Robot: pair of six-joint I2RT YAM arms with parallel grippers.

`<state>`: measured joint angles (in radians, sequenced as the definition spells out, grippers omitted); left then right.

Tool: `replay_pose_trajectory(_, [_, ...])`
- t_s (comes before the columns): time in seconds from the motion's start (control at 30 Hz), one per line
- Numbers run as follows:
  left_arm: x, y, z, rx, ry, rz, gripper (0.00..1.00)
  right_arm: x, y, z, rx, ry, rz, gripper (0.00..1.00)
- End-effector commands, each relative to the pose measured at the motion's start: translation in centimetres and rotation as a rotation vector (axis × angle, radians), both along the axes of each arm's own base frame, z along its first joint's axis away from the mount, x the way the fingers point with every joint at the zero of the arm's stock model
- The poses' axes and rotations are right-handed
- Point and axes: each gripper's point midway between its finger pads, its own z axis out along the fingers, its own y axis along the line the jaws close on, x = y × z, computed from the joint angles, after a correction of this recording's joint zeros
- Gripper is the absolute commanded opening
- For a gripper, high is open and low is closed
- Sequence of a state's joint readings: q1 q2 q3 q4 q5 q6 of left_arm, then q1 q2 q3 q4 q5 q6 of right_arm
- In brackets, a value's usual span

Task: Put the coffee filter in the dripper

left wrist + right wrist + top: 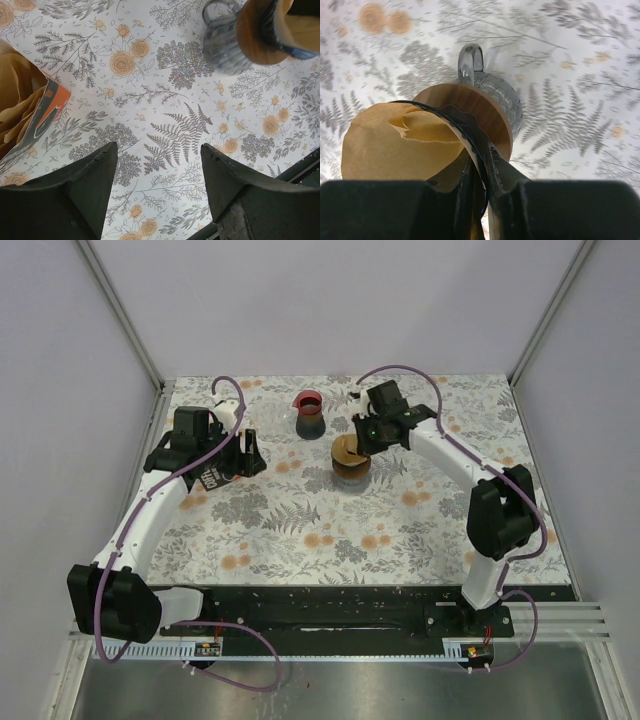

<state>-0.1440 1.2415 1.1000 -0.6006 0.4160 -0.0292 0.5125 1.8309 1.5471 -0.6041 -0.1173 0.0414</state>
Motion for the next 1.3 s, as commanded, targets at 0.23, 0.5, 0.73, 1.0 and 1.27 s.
replay_pose_trajectory(0.23, [1.3, 0.5, 2.4, 0.014, -0.085, 0.01, 0.73, 2.5, -13.4, -3.8, -0.159, 0.055, -0.237, 0.0])
replay_pose_trajectory(0.5, [1.4, 0.4, 2.2, 0.009, -0.077, 0.006, 0.73, 3.6, -13.4, -1.9, -0.1, 0.039, -0.241, 0.27])
replay_pose_trajectory(0.73, [1.3, 0.3, 1.9, 0.005, -0.066, 0.0, 0.73, 4.3, -13.3, -0.1, -0.098, 0.006, -0.239, 0.43])
replay_pose_trajectory(1.0, [1.3, 0.4, 1.7, 0.008, -0.058, 0.0, 0.73, 4.6, -13.1, 2.2, -0.076, -0.035, -0.226, 0.51])
replay_pose_trajectory(1.27, [1.4, 0.3, 1.8, 0.007, -0.06, -0.005, 0.73, 4.6, -13.0, 3.8, -0.068, -0.065, -0.214, 0.55])
